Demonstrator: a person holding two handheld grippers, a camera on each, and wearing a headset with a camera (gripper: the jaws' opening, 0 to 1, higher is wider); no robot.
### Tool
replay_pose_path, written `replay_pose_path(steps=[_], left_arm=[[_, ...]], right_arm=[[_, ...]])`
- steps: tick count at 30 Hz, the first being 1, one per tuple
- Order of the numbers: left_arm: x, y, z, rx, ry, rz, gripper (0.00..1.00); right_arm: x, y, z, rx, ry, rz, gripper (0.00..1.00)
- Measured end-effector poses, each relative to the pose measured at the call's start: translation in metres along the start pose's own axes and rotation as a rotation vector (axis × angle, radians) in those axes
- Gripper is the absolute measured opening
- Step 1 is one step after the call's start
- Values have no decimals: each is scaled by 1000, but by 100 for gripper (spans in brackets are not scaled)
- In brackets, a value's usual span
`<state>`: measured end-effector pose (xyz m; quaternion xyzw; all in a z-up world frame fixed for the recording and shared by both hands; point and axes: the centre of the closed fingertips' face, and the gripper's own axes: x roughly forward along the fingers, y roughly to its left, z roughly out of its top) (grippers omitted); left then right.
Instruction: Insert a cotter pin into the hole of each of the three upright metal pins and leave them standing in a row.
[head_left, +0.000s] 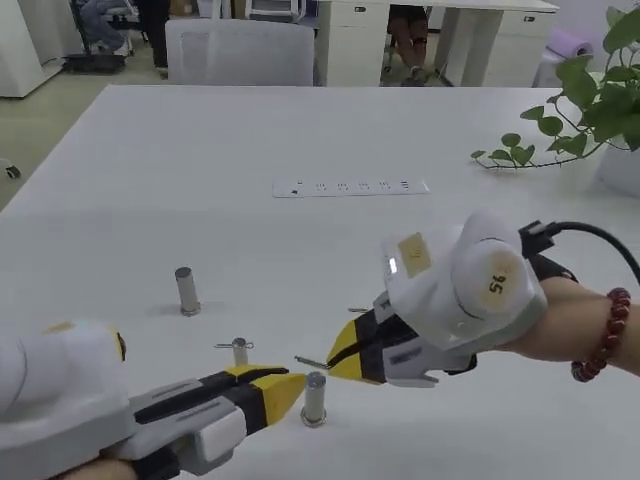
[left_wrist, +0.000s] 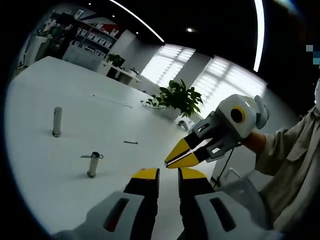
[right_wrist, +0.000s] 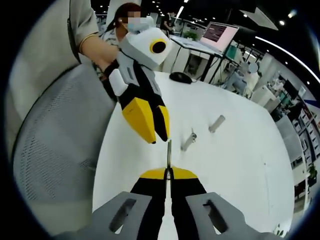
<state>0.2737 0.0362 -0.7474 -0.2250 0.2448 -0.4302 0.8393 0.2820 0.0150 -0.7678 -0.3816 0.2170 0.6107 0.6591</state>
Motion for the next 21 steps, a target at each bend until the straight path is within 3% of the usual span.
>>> replay_pose_path(steps=[6,12,21], left_arm=[[1,0,0,-43,13,-2,9],[2,-1,-8,-83,61,3,5],[3,-3,-13,-127,99,6,2]], right_arm=[[2,8,5,-42,4,13,3],[3,13,9,-74,3,13,3],[4,16,8,-115,20,8,3]])
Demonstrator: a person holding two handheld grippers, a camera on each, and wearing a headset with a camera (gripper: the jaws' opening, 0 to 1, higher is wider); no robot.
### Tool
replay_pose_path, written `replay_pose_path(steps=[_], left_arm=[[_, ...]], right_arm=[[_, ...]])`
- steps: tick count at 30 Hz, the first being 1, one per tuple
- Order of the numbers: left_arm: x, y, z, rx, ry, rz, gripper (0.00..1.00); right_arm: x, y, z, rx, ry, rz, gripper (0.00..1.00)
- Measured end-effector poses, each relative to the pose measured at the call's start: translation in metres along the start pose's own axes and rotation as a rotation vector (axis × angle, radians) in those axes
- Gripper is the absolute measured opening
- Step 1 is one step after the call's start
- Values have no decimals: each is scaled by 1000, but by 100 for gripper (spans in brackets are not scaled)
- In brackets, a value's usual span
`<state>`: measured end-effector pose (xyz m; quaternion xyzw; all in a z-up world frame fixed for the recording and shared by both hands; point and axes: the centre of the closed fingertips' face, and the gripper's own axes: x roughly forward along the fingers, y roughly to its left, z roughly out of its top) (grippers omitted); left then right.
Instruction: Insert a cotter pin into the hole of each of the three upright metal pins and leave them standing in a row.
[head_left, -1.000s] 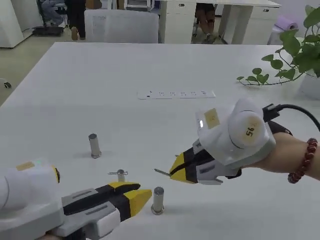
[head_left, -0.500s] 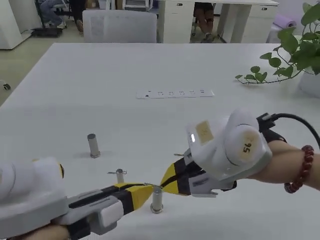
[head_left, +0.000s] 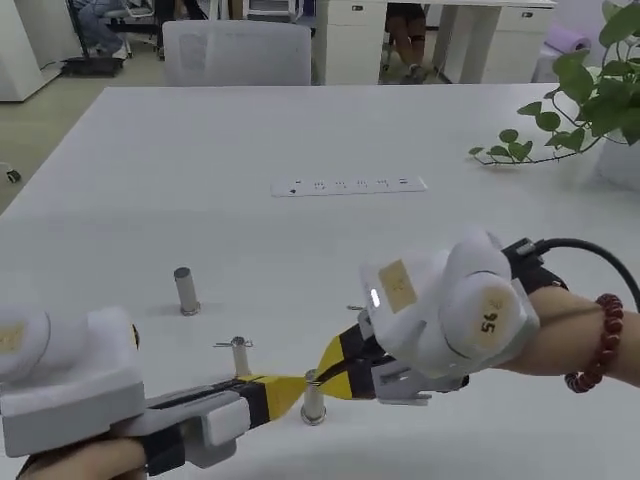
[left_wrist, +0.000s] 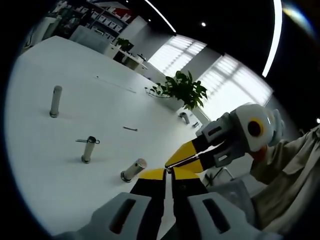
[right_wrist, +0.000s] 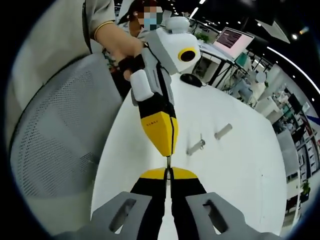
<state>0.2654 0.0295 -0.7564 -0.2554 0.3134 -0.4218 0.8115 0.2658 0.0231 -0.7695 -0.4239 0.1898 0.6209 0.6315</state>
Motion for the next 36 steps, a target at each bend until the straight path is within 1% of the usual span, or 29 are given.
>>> replay_pose_path(steps=[8,12,16,24,26,32,33,35,36], left_arm=[[2,2,-1,-38,23,16,1],[3,3,-3,-76,33,21,1],[3,3,-4,-71,47,27,1],[3,3,-1,-80,28,29,0],[3,2,0,-76,23,26,0],[1,2,5,-58,8,23,0],[1,2,5,-52,8,22,0],[0,2,5,-20,13,31,0],[0,4,5,2,15,38,0]], right_arm=[[0,0,-2,-18,15,-6,3],[1,0,-3,-28,24,-8,3],[1,1,-4,-40,30,-7,3],[0,-2,-3,-52,35,-19,3],[-1,-3,-3,-60,33,-24,3],[-2,-6,-2,-43,15,-44,5],[-2,-7,-2,-33,12,-47,6],[-3,-9,-2,8,1,-54,11],[-3,-9,-3,27,-4,-52,11]])
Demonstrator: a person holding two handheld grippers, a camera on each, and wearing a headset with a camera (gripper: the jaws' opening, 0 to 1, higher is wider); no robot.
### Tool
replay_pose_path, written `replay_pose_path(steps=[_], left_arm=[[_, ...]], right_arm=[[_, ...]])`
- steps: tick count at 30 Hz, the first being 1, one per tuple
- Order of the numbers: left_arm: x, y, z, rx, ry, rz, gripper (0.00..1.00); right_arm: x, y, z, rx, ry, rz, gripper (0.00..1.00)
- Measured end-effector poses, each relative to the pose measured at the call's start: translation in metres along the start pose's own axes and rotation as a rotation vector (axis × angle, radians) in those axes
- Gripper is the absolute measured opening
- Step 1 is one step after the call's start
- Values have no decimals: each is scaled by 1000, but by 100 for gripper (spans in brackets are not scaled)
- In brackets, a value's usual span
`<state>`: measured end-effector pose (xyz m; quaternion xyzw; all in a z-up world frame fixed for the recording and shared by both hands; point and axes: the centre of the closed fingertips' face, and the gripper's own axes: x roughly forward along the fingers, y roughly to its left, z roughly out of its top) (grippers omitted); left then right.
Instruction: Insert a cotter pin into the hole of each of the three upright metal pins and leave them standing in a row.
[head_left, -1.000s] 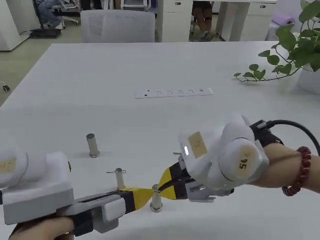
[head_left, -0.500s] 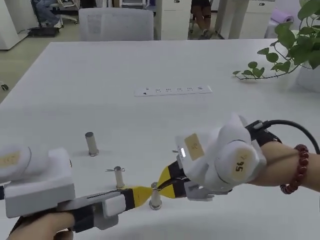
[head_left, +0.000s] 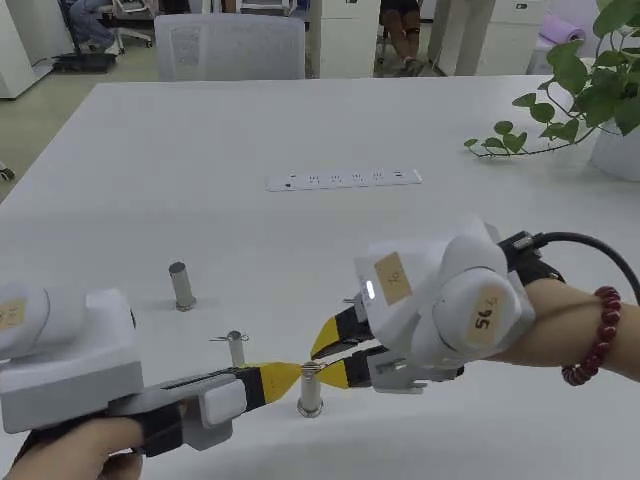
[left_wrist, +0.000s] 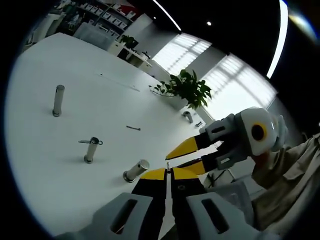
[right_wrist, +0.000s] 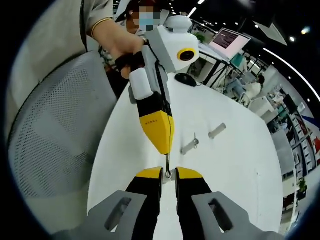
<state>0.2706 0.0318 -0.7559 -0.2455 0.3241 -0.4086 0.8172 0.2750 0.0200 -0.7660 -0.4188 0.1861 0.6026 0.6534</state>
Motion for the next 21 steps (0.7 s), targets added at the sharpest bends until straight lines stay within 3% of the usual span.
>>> replay_pose_path(steps=[7,10,13,21], left_arm=[[-2,3,-7,167,22,5,0],[-3,3,-8,225,22,-2,0],[-4,1,-11,293,32,-12,0],[-6,-10,-14,398,36,-69,0]], right_arm=[[-4,-1,-3,98,-29,15,12],[-7,3,-2,182,-60,49,13],[-8,7,-3,216,-72,78,14],[-12,19,-5,305,-112,166,16]])
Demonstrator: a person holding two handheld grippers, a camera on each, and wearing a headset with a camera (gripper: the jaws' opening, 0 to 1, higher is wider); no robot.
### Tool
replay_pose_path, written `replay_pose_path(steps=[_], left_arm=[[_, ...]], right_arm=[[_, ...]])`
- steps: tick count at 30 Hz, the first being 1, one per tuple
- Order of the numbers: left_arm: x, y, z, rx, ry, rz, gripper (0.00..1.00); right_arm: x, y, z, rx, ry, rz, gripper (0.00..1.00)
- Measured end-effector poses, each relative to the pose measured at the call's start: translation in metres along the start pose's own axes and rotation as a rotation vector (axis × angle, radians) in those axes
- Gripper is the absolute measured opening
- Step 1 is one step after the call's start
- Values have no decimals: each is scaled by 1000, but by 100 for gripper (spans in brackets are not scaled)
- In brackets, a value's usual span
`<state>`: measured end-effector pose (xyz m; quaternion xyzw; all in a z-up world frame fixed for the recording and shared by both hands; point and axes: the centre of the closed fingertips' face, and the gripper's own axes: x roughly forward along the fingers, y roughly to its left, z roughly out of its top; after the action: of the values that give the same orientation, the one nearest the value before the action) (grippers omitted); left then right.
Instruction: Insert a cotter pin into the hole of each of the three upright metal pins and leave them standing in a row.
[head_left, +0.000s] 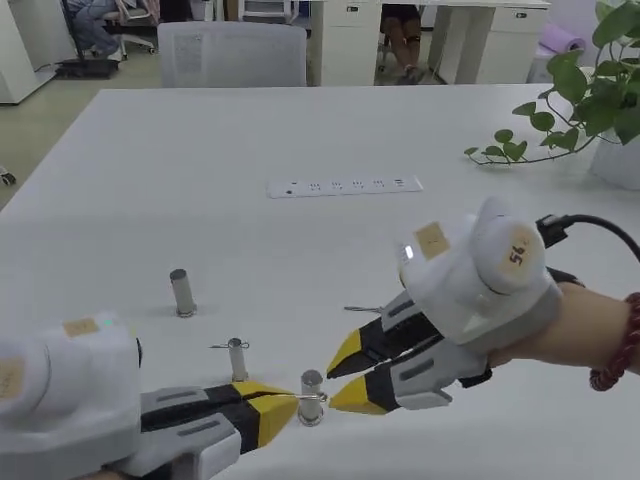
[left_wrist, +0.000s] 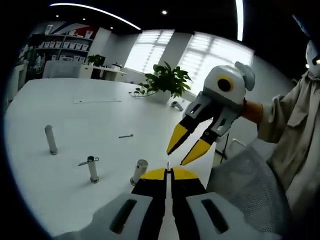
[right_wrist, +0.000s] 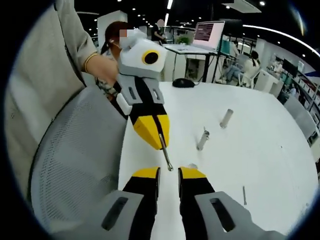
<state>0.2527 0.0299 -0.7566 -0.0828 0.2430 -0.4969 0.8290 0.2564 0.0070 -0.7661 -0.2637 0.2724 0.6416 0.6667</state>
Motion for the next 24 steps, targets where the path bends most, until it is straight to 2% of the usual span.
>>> replay_pose_path(steps=[5,12,20,24], left_arm=[[-1,-9,3,31,-6,-35,0],[-3,-18,3,70,1,-95,0],[-2,-33,0,122,21,-172,0],[-3,-41,-2,159,35,-199,0]], right_arm=[[-2,11,-1,39,-25,69,17],[-3,16,-5,77,-30,100,17],[-7,37,-3,92,-57,205,14],[-9,45,-4,97,-51,245,13]])
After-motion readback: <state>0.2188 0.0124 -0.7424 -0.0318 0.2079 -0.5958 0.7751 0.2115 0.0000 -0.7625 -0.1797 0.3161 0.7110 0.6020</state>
